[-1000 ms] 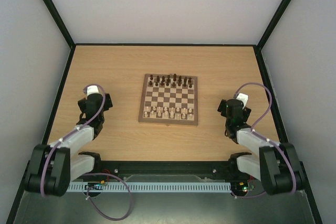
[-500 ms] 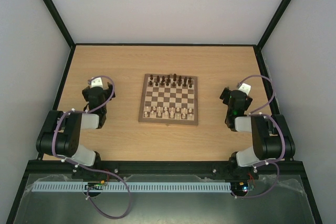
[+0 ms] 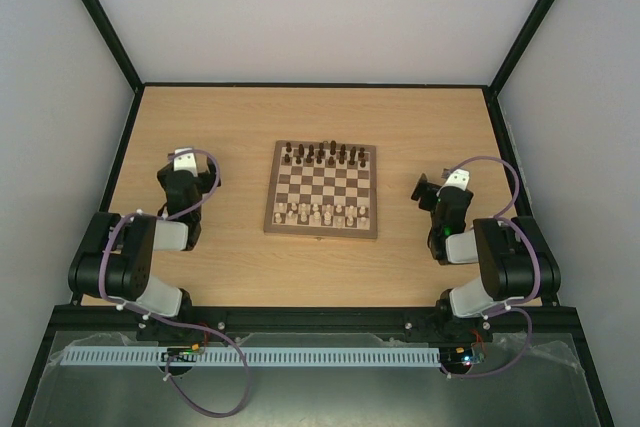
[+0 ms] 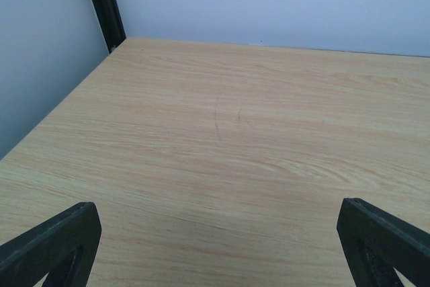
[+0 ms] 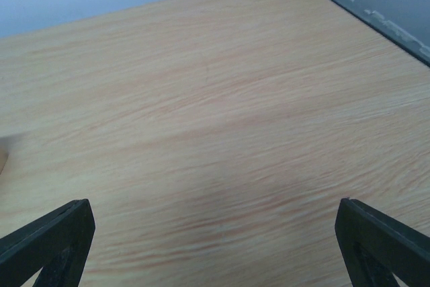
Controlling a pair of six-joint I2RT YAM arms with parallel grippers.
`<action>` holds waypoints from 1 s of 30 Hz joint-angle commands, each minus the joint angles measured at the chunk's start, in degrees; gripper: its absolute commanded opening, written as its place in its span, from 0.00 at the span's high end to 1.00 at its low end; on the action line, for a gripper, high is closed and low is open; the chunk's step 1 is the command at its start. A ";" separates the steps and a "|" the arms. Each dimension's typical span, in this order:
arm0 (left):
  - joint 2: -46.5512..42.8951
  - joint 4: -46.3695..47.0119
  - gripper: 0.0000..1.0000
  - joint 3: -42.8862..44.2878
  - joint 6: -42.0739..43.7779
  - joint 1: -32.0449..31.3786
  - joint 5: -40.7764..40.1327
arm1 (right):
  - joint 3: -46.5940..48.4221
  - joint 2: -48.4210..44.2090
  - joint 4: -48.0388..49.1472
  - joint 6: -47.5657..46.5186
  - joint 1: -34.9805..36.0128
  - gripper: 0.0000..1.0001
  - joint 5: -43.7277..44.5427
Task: Set up the chess pieces on the board
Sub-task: Reset both arms
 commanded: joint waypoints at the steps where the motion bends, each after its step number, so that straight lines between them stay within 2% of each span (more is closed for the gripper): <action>1: -0.15 3.17 0.00 0.44 1.32 0.16 3.23 | 0.71 0.75 5.10 -1.99 0.51 0.01 -1.68; 5: 1.33 -0.60 0.01 3.16 0.35 1.99 6.79 | 0.62 0.80 5.33 -2.03 0.51 0.01 -1.69; 8: 0.61 0.45 0.01 2.28 0.62 1.79 6.37 | 0.72 0.67 5.03 -2.08 0.51 0.01 -1.70; 10: -0.51 3.94 0.01 -0.05 1.08 1.27 5.80 | 0.70 0.61 5.08 -2.07 0.51 0.01 -1.73; 13: -1.07 16.85 0.00 -7.91 2.24 1.07 7.97 | 0.68 0.65 5.12 -2.10 0.51 0.01 -1.72; 14: -0.65 18.19 0.01 -8.56 2.19 1.12 8.22 | 0.66 0.68 5.18 -2.03 0.51 0.01 -1.68; 19: 1.67 11.85 0.00 -3.93 0.68 2.49 8.81 | 0.70 0.64 5.07 -2.03 0.51 0.01 -1.81; 30: 1.17 12.20 0.01 -4.35 0.31 3.20 10.07 | 0.68 0.64 5.06 -2.02 0.51 0.01 -1.85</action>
